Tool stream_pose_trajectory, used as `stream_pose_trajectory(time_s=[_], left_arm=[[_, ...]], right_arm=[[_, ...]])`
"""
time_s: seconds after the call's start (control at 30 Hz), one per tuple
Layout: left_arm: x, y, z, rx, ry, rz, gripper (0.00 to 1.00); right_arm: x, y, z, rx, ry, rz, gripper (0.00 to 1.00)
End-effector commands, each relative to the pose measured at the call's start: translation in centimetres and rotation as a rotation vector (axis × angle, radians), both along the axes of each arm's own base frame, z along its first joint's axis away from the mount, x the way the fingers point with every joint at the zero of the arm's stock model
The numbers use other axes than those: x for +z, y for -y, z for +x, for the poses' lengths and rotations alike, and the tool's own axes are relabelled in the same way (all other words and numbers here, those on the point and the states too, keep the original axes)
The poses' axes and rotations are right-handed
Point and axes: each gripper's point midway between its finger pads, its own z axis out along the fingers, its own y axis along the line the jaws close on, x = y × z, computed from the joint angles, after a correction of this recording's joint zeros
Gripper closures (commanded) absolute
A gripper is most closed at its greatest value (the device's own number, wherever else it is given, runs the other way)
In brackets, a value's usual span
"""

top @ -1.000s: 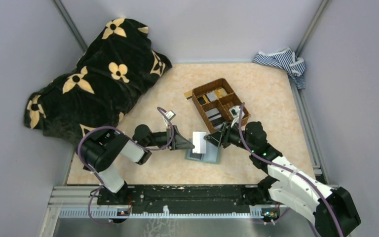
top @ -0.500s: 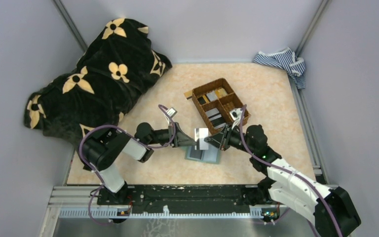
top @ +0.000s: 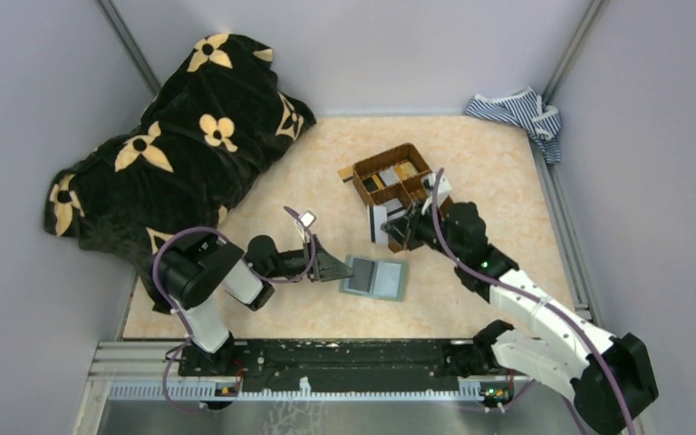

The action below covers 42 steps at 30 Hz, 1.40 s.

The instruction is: Take the credit cards out of the card holder

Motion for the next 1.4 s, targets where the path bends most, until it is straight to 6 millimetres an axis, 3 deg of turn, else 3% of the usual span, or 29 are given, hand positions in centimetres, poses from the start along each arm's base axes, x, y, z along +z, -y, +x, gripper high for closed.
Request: stream_pose_trajectory(time_s=[0.0,0.17,0.27,0.4,0.53,0.87,1.13,1.37], left_arm=[[1.7,-1.1,0.2,0.060,0.180,-0.082,0.30],[1.2,-1.5,-0.3,0.061,0.187,-0.068,0.30],[1.4,-1.7,-0.4,0.055,0.199,-0.069,0.30],[1.3,-1.9,-0.6,0.045,0.203,-0.067,0.30],[1.2,-2.1,-0.9,0.043,0.208,-0.061,0.30],[0.7,-2.1,-0.7,0.036,0.206,-0.050,0.30],[0.4,-2.0,-0.6,0.028,0.197,-0.046,0.31],[-0.1,-1.9,-0.6,0.022,0.186,-0.035,0.31]], right_arm=[[4.3,1.9,5.2,-0.135,0.216,-0.203,1.00],[4.7,3.9,10.4,-0.236,0.227,-0.502,1.00],[2.7,4.6,12.2,-0.268,0.160,-0.625,1.00],[-0.6,4.8,12.9,-0.279,0.098,-0.679,1.00],[-3.7,5.0,12.1,-0.261,0.031,-0.694,1.00],[-8.3,3.8,7.4,-0.139,-0.080,-0.633,1.00],[-7.7,-0.1,5.0,-0.025,-0.089,-0.559,1.00],[-6.7,-3.2,4.7,0.027,-0.086,-0.503,1.00]])
